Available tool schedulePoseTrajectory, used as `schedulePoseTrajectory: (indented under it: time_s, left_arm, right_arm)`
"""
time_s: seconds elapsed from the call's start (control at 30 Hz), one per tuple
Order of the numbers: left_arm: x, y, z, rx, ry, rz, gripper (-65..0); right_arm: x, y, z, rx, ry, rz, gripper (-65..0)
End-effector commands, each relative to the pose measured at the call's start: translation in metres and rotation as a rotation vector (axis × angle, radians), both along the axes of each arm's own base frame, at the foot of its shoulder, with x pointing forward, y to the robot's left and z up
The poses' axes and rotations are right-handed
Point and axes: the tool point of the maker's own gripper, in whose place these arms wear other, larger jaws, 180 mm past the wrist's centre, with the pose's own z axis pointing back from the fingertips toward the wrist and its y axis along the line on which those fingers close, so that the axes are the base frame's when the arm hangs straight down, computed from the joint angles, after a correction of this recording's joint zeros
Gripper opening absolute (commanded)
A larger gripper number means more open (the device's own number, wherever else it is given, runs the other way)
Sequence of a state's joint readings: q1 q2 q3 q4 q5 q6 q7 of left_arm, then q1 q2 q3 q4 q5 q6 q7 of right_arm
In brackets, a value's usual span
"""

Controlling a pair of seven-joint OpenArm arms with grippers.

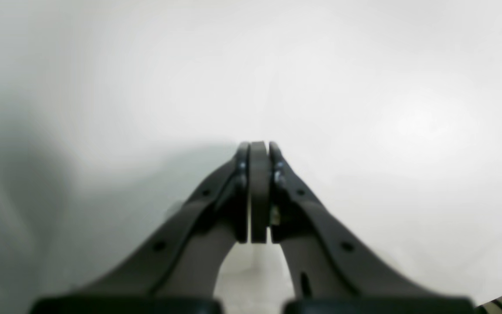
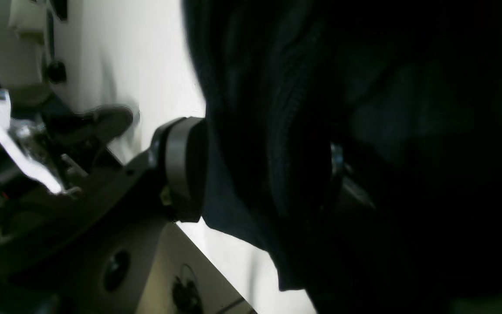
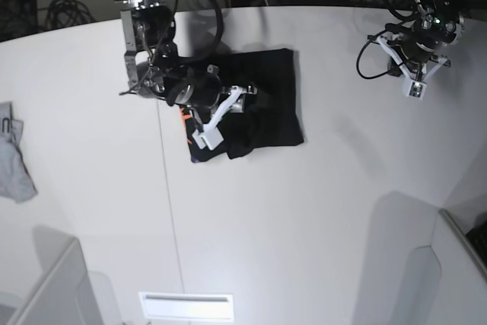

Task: Fold the T-shirt properly
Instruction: 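Fold the shirt end over with the right gripper onto the bundle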

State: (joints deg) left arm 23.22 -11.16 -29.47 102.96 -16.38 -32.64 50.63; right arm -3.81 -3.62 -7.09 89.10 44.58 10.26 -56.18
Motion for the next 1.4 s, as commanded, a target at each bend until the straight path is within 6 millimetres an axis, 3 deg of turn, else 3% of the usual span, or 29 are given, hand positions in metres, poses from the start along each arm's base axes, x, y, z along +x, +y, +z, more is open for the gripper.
schedulePoseTrajectory:
  time_s: [0.0, 0.4, 0.77, 1.03, 1.13, 1.23, 1.37]
  left_arm:
    - [0.004, 0.001, 0.008, 0.009, -0.028, -0.012, -65.0]
    - [0.007, 0.000, 0.008, 0.005, -0.031, -0.012, -65.0]
    - [0.007, 0.002, 0.008, 0.008, -0.031, -0.010, -65.0]
    - [0.011, 0.003, 0.010, 0.008, -0.042, -0.008, -65.0]
    - [0.014, 0.005, 0.011, 0.011, -0.046, -0.008, -65.0]
    - [0.019, 0.009, 0.012, 0.021, -0.051, -0.010, -65.0]
    - [0.018, 0.029, 0.020, 0.045, -0.070, 0.039, -65.0]
  right_arm:
    - [0.010, 0.010, 0.018, 0.039, -0.053, 0.012, -32.4]
    - [0.001, 0.043, 0.018, 0.002, -0.036, 0.035, -32.4]
    - [-0.002, 0.074, 0.031, -0.028, -0.060, 0.107, -32.4]
    - [-0.019, 0.104, 0.042, -0.032, -0.107, 0.238, -32.4]
    - [-0.031, 0.122, 0.060, -0.019, -0.177, 0.328, -32.4]
    - [-0.041, 0.134, 0.097, 0.023, -0.289, 0.398, -32.4]
    - [-0.021, 0.107, 0.132, 0.019, -0.395, 0.349, -32.4]
